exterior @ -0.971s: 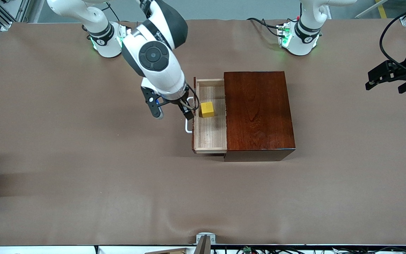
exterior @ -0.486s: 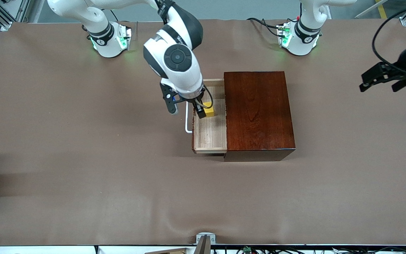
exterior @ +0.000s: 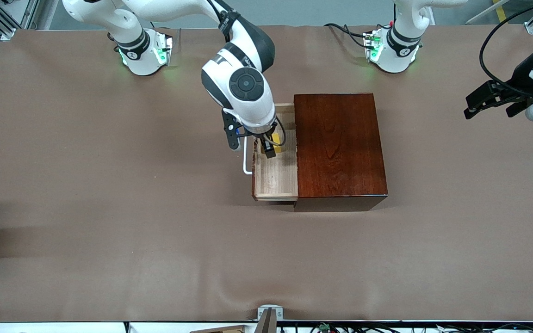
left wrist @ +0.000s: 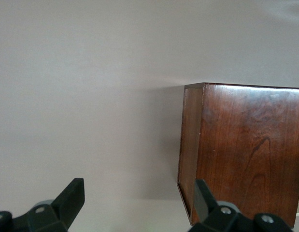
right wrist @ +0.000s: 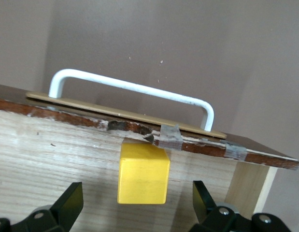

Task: Open drawer, take yellow block, close drawer
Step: 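Lower the right gripper over the yellow cube in the drawer, then close the right gripper on the yellow cube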

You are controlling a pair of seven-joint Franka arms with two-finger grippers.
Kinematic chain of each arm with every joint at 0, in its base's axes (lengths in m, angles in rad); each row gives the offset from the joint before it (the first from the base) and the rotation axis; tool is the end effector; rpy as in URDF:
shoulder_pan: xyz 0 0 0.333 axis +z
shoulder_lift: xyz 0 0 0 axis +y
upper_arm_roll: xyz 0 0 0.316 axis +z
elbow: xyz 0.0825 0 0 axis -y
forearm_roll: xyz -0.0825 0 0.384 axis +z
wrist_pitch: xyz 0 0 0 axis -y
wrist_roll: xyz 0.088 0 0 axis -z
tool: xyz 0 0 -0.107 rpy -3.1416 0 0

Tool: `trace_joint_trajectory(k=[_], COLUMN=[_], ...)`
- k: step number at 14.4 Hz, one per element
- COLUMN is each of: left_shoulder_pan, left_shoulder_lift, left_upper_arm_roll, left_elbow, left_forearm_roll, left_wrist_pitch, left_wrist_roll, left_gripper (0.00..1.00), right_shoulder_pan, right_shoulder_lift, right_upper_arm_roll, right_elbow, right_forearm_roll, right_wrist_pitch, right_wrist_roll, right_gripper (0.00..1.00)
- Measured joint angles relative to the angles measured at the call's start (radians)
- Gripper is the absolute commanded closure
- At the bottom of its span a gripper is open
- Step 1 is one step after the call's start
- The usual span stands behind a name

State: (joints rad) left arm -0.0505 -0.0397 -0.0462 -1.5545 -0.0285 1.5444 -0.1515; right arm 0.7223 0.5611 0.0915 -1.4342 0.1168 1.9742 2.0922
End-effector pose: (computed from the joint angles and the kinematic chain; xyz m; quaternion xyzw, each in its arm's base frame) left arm 0.5369 -0.0558 0.6516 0.9994 0.0268 0.0130 0.0151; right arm 0.4890 0.5117 0.3669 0.7818 -0.6186 -0.0784 0.0004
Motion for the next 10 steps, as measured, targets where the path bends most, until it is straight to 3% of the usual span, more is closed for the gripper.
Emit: trace_joint_trajectory(k=[3,8,10], left_shoulder_pan=[0.033,0.035,0.037], left_shoulder_lift=[-0.003,-0.009,-0.015], left_upper_arm_roll=[-0.058,-0.069,-0.069], left_elbow=[-0.003,-0.004,-0.005], left_forearm_roll=[0.024,0.061,0.062], left_wrist_pitch=[0.000,-0.002,-0.006], left_wrist_roll=[0.000,0.017,0.034], left_gripper=[0.00,0.00,0.00], right_shoulder_pan=[0.004,0.009,0.013], right_shoulder_lift=[0.018,0.041,0.050], right_upper_arm_roll=[-0.001,-0.002,-0.002], right_elbow=[-0.001,-0.003,-0.003], right_forearm_roll=[0.000,-0.025,-0.026], right_wrist_pitch=[0.004,0.010,0.021], right_wrist_roll=[0.002,0.002,0.005], right_gripper=[0.00,0.00,0.11])
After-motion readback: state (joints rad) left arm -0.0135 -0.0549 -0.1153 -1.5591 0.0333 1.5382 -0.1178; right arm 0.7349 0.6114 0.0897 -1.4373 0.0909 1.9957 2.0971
